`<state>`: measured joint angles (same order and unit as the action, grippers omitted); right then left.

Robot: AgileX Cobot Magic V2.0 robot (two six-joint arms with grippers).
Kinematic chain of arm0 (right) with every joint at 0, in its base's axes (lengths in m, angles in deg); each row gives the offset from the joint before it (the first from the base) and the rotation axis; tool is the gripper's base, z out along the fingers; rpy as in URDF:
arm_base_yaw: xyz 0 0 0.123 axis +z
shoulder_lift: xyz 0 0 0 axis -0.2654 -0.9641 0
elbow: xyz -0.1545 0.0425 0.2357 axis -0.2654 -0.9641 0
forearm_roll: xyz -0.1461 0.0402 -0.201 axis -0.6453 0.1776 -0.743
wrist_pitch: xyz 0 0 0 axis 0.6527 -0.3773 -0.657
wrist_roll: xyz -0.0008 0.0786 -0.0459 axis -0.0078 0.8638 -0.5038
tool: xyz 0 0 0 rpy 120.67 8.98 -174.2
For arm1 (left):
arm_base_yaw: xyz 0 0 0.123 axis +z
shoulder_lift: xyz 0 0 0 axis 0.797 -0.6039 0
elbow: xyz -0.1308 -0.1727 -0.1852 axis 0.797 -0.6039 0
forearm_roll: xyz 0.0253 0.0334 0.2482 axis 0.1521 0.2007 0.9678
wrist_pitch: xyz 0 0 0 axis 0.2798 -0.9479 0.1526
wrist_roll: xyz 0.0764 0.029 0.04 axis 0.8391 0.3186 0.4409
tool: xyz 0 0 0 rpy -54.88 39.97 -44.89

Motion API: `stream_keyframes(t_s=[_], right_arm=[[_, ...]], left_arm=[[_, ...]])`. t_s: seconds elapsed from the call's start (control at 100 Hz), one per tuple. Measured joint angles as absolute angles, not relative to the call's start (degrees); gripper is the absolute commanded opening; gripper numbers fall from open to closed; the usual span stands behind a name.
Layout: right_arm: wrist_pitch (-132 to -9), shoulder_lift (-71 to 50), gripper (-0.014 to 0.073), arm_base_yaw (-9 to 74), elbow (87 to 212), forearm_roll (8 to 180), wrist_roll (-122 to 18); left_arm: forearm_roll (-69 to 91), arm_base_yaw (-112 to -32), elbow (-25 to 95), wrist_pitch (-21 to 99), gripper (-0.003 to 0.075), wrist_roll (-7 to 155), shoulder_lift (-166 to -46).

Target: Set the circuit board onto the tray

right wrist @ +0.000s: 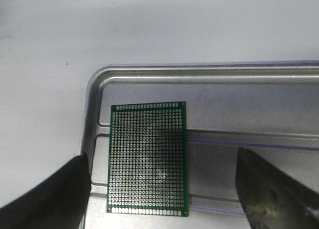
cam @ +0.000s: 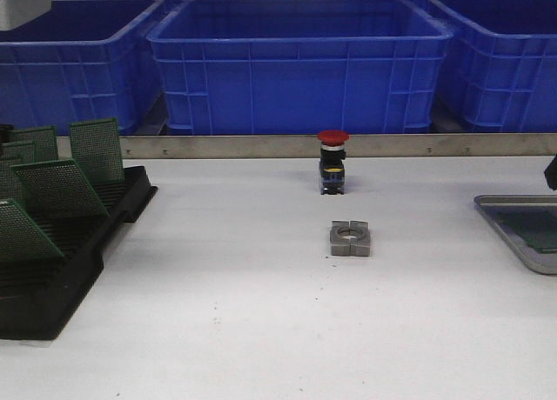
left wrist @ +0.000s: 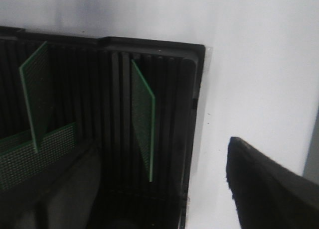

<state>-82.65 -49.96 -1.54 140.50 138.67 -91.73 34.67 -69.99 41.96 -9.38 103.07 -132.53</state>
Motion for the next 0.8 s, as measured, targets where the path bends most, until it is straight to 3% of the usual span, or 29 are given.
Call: stream_keyframes(t_s=[0.24,0.34,0.48,0.69,0.8], right_arm=[[-82.7,-50.0,0.0612,-1.5,140.5,138.6,-91.6],[-82.7,-50.0,0.0612,-1.5,140.5,138.6,-91.6],[-82.7,-50.0,0.0612,-1.5,140.5,138.6,-91.6],[-82.7,-50.0,0.0612,-1.5,140.5,138.6,-91.7],[-82.8,-50.0,0.0612,-1.5,140.5,138.6,-91.7]], left_arm=[[32.8,-70.0,40.2,-5.8,0.0481,102.4,-136.2],[32.7,-70.0,40.2,-5.1,0.0438,102.4,-138.7],[32.7,-70.0,40.2,-4.4,0.0311,101.4,-140.9],[32.8,-70.0,40.2,-3.8,-0.0018,101.2,-141.9],[32.9,-70.0,40.5,-1.8,-0.0017,101.2,-141.8]])
